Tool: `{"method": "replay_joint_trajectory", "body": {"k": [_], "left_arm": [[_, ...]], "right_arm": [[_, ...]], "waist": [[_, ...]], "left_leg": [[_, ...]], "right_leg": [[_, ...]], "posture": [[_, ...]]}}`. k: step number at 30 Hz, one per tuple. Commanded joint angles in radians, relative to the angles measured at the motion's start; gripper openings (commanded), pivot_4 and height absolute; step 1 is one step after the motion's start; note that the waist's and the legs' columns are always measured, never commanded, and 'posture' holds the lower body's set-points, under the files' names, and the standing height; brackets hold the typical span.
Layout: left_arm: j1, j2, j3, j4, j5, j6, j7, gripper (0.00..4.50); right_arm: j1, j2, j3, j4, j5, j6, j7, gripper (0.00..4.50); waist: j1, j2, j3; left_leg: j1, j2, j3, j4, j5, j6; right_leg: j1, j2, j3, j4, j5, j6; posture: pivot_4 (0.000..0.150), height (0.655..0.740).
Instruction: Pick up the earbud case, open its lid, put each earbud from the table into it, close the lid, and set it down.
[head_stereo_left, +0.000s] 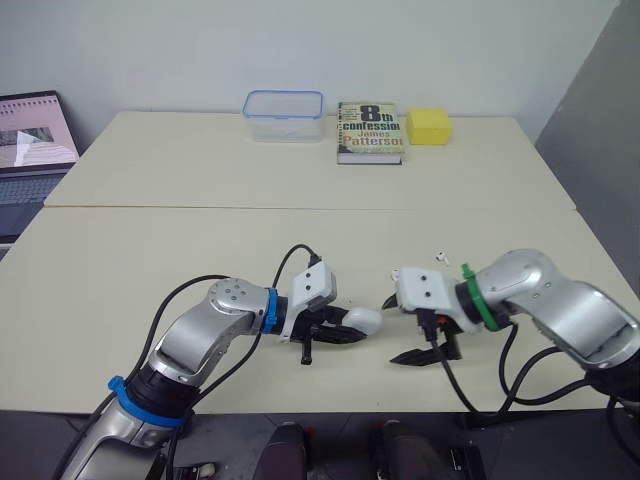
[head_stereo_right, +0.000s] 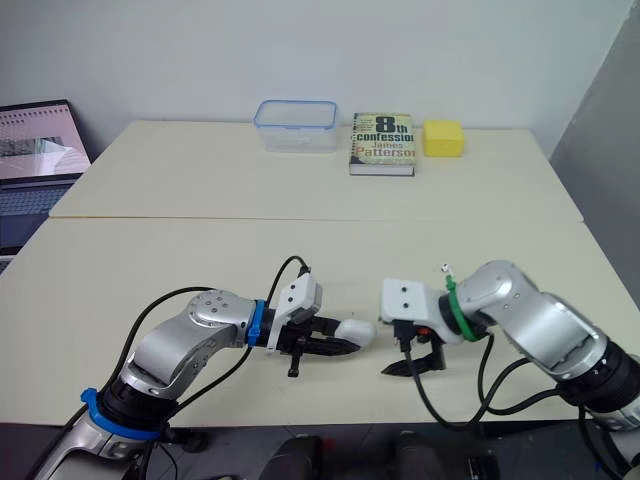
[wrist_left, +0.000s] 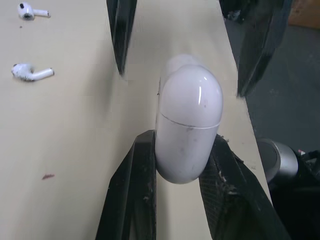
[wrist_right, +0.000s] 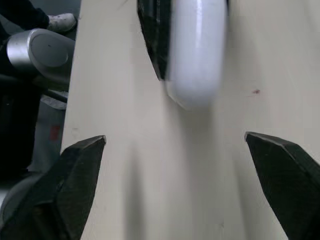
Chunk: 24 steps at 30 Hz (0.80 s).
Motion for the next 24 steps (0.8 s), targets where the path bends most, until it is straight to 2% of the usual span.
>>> {"method": "replay_joint_trajectory", "body": {"k": [1,4,8,12,24], "left_arm": [[0.06,-0.08,0.106,-0.003,-0.098,-0.073,0.02,0.78],[0.123,-0.195,0.18,0.022,-0.099,-0.208,0.103,0.78],[0.177,-0.243,0.171,0.034,-0.025,-0.381,0.12,0.78],[0.192,-0.275,0.162,0.041,-0.005,-0.452,0.15,0.78],[0.171,-0.269,0.14,0.087,0.018,-0.502,0.135,0.78]], "right_arm": [[0.014,-0.048,-0.102,0.03,-0.034,-0.131,0.021,4.5],[0.065,0.015,-0.216,0.06,-0.037,-0.34,-0.035,4.5],[0.11,0.034,-0.278,0.038,-0.004,-0.41,-0.008,4.5],[0.07,0.083,-0.296,-0.003,0.064,-0.352,-0.021,4.5],[-0.041,0.195,-0.224,0.088,-0.005,-0.31,-0.069,4.5]], "waist": [[0.001,0.0,0.0],[0.002,-0.001,0.0],[0.004,-0.001,-0.001],[0.004,-0.001,-0.001],[0.004,-0.001,-0.001]], "left_leg": [[0.0,0.0,0.001,0.0,0.0,0.0],[0.0,0.0,0.001,0.0,0.0,0.0],[0.001,0.0,0.002,0.0,0.0,0.0],[0.002,0.0,0.003,0.001,0.0,0.0],[0.003,-0.001,0.009,0.001,0.0,0.0]], "right_leg": [[0.0,0.0,0.001,0.0,0.0,0.0],[0.0,-0.001,0.001,0.0,0.0,0.0],[0.0,-0.001,0.001,0.001,0.0,0.0],[0.0,-0.001,0.004,0.001,0.0,0.0],[0.0,0.0,0.01,0.001,0.001,0.0]], "posture": [[0.15,0.74],[0.15,0.74],[0.15,0.74],[0.15,0.74],[0.15,0.74]]}}
